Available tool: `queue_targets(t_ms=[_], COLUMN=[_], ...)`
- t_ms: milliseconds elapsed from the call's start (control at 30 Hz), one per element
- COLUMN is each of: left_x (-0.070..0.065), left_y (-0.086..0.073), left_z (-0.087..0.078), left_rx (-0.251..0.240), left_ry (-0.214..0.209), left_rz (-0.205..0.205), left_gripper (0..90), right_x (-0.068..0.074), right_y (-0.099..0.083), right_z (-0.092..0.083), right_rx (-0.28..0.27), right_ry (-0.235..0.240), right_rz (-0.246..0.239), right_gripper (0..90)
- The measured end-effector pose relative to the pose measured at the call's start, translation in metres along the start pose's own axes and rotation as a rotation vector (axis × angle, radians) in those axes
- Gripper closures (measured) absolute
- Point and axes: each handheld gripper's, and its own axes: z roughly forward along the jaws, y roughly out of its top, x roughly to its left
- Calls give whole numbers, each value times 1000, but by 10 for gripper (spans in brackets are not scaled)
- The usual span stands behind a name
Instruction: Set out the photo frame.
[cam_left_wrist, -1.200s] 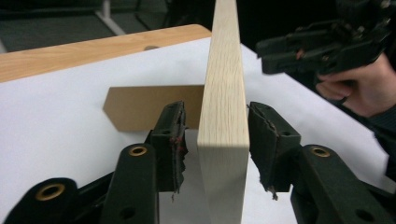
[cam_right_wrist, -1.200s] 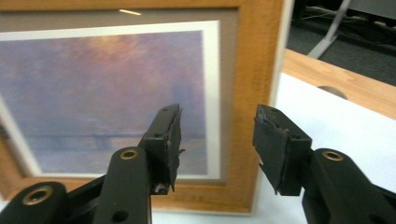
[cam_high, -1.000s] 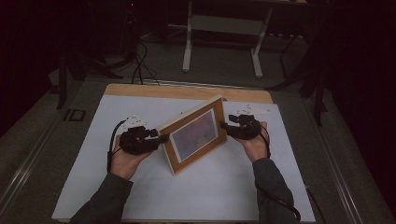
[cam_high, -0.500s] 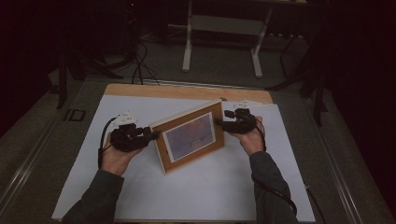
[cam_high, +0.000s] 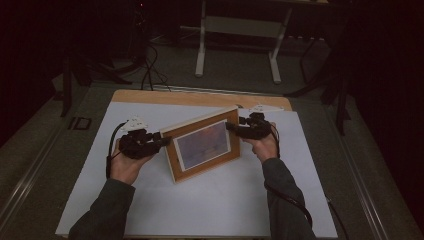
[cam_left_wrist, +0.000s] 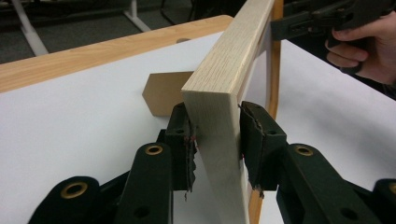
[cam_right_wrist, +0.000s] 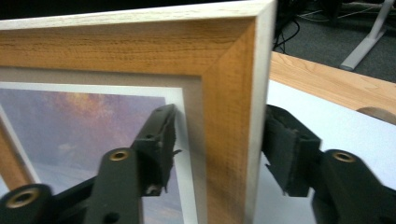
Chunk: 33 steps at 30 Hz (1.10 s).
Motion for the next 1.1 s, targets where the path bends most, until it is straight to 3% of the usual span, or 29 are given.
queue_targets(t_ms=[433,500,800,1100], left_x=[6,7,16,18], left_y=[6,6,11,16], left_z=[11,13,23,34], left_rx=[-22,-29,-31,-44], left_ry=[47,54,36,29], left_rz=[-14,1,20,-2], left_gripper=[633,623,597,555], right_x=[0,1,8,14], right_y=[-9,-11,-18,-23], right_z=[-14,-16,-26,-37], right_rx=[-18,-24,-21,-5], right_ry=[-46,-53,-92,-108], right_rz=[19,22,48,53], right_gripper=[599,612,617,619])
